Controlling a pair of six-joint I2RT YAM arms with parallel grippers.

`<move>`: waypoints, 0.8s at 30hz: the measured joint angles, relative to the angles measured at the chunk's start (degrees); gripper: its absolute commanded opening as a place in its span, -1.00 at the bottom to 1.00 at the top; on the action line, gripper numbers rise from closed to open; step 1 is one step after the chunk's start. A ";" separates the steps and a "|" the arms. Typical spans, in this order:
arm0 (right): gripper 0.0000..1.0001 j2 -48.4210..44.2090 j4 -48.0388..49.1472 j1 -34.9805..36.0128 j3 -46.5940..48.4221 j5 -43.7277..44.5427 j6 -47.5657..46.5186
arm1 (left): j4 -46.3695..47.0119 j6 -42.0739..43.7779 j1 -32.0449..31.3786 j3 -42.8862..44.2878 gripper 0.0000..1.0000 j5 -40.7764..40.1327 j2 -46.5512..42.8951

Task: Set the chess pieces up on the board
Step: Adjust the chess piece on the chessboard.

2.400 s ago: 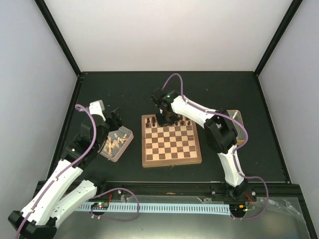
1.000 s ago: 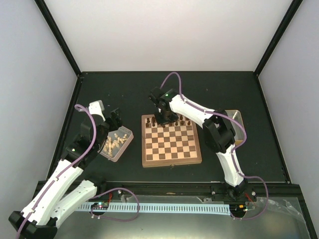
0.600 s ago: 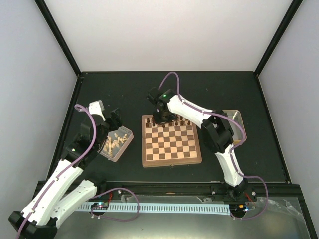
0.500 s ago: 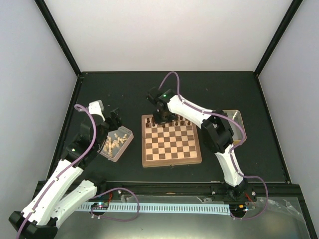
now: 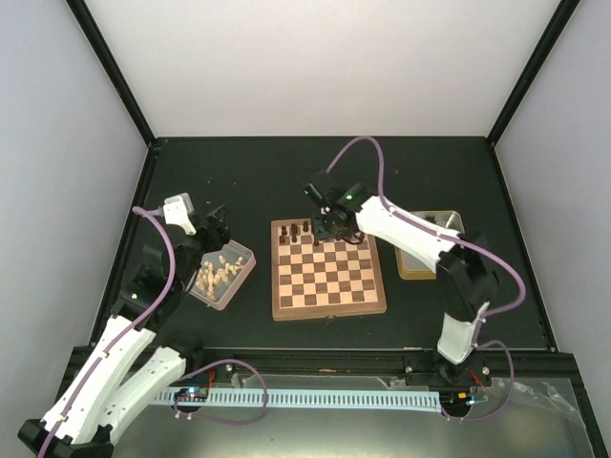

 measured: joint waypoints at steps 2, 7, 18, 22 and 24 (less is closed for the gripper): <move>-0.29 -3.72 1.75 0.02 -2.84 0.02 0.15 | 0.20 0.11 0.11 -0.26 0.55 0.50 -0.55; -0.15 -9.27 8.04 0.09 -9.40 -0.81 0.13 | 0.59 0.33 0.26 -0.31 0.55 2.67 -0.63; -0.18 -6.40 17.64 1.40 -14.82 -1.88 1.90 | 0.50 1.16 0.44 0.07 0.55 3.91 -1.84; -0.23 -3.41 18.56 2.75 -14.62 -1.16 2.69 | 0.48 1.14 0.55 0.17 0.55 4.20 -1.86; -0.23 -2.32 18.49 3.06 -14.60 -0.55 3.02 | 0.48 1.14 0.59 0.17 0.55 4.50 -1.97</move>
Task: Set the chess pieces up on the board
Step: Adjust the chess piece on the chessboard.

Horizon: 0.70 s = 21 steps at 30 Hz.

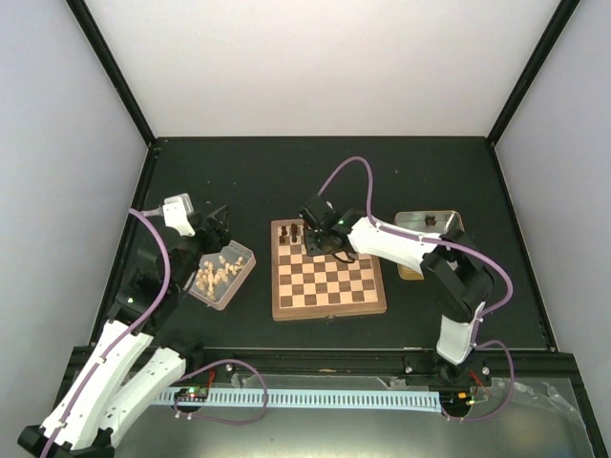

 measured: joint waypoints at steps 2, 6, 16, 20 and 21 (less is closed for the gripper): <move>-0.26 0.98 -0.04 0.11 0.09 0.79 0.33 | 0.00 0.00 0.00 0.00 0.56 0.31 -0.13; -0.34 3.23 0.02 0.04 0.87 1.75 0.74 | 0.02 0.00 0.00 0.00 0.56 0.68 -0.11; -0.66 8.66 0.07 0.04 4.61 3.50 0.79 | 0.04 -0.02 0.39 0.00 0.55 1.33 1.20; -0.72 9.25 -0.37 0.04 5.60 4.98 0.94 | 0.04 -0.02 0.55 0.00 0.55 1.73 1.40; -0.72 9.27 -0.48 0.04 5.73 5.27 0.87 | 0.04 -0.02 0.57 0.00 0.55 1.75 1.40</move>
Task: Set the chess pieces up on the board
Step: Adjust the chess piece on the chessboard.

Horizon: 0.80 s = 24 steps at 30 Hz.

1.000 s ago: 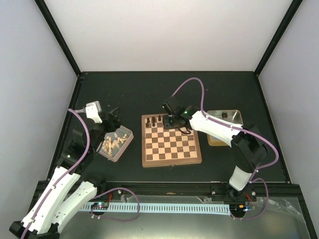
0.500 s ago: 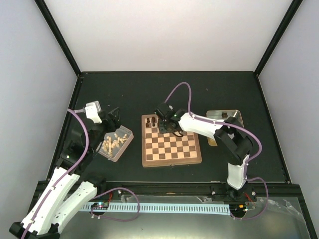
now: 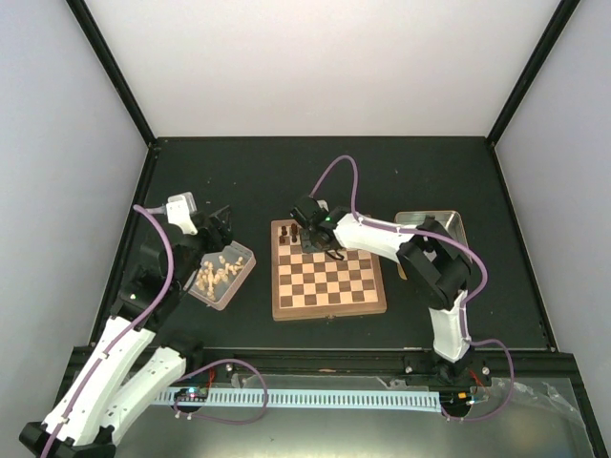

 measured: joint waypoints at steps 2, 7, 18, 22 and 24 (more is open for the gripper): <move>-0.73 0.26 -0.15 0.00 0.37 0.39 0.07 | 0.00 0.00 0.20 0.00 0.55 0.13 0.00; -0.72 1.18 -0.24 0.00 1.38 0.74 0.07 | 0.00 0.00 0.28 0.00 0.55 0.17 0.00; -0.32 0.81 -1.40 0.00 1.38 -0.17 -0.11 | -0.02 0.00 0.31 0.00 0.55 0.17 -0.02; -0.30 -2.27 -1.60 0.00 0.57 -1.88 -0.37 | -0.02 0.00 0.31 0.00 0.56 0.17 -0.02; -0.30 -5.79 -1.44 0.00 -0.85 -2.89 -0.57 | -0.02 0.00 0.31 0.00 0.56 0.17 -0.02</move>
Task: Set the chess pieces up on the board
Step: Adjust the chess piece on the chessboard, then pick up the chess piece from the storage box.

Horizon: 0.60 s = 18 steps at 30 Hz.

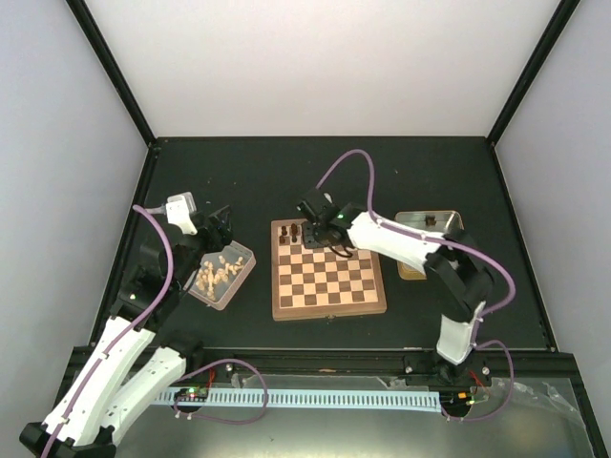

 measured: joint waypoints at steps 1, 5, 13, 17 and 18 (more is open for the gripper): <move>-0.30 -2.05 0.20 0.00 -0.74 -0.26 -0.02 | 0.00 0.00 0.00 0.00 0.56 0.00 0.00; -0.30 -10.71 1.20 -0.15 -3.69 0.33 0.07 | 0.00 0.02 0.22 0.00 0.56 0.00 -0.02; -0.30 -28.57 2.82 -10.36 -16.46 5.07 1.31 | 0.04 0.20 0.31 0.00 0.63 1.27 -0.04; -0.29 -33.94 3.50 -21.92 -23.65 5.51 2.16 | 0.35 0.44 0.31 -0.07 0.66 2.62 0.00; -0.29 -34.69 3.54 -24.65 -25.22 5.49 2.23 | 0.48 0.48 0.31 -0.07 0.66 3.04 0.00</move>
